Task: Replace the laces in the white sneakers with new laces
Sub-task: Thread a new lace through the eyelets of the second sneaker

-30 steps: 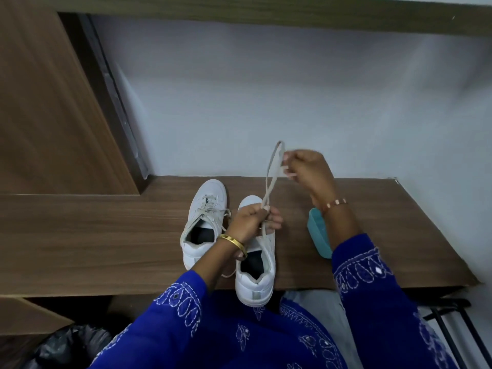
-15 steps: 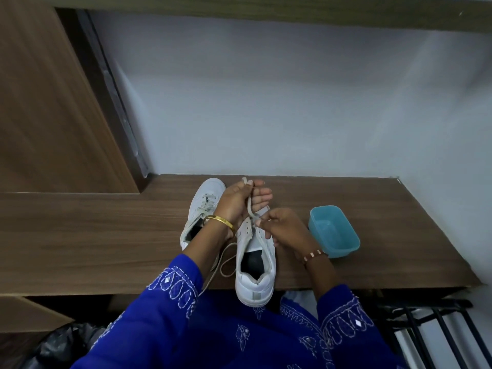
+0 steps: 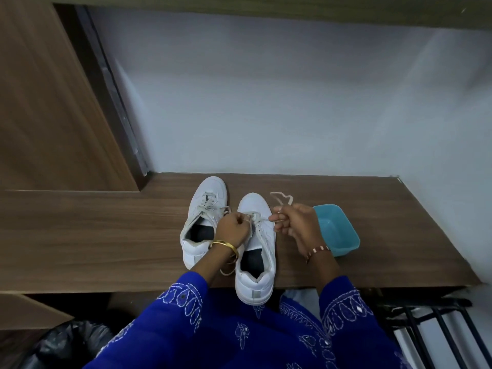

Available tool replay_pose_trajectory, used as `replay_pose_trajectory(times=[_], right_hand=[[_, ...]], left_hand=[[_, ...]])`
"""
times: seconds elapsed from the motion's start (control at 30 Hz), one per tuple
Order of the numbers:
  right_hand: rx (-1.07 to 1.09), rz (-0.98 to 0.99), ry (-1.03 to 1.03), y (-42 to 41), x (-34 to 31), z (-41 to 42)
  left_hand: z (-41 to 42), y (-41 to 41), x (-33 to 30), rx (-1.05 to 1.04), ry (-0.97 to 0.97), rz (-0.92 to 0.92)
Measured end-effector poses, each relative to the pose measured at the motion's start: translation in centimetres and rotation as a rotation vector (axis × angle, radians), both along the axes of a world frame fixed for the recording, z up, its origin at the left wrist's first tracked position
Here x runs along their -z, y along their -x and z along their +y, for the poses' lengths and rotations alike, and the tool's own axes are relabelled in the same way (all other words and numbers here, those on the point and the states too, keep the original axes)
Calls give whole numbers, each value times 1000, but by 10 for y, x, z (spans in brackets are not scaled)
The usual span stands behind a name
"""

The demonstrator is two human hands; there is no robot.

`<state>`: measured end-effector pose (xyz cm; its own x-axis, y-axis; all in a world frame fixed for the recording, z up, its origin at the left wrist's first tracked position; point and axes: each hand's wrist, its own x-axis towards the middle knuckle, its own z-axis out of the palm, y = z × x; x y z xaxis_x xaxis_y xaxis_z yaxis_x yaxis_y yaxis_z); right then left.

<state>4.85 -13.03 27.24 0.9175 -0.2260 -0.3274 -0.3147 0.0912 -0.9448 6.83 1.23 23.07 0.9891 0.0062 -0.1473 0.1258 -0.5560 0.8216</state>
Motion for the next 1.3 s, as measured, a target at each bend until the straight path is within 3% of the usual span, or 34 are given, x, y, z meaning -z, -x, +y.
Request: replay_pose_trajectory(times=[0.27, 0.7, 1.07, 1.3], right_hand=[[-59, 102, -37, -11, 26, 11], [-17, -19, 358, -38, 70, 33], [-14, -49, 470, -54, 88, 44], [20, -3, 424, -57, 91, 44]], left_hand=[[-5, -2, 14, 95, -180, 20], [15, -7, 19, 152, -47, 48], [16, -10, 21, 186, -17, 82], [19, -14, 27, 183, 3, 78]])
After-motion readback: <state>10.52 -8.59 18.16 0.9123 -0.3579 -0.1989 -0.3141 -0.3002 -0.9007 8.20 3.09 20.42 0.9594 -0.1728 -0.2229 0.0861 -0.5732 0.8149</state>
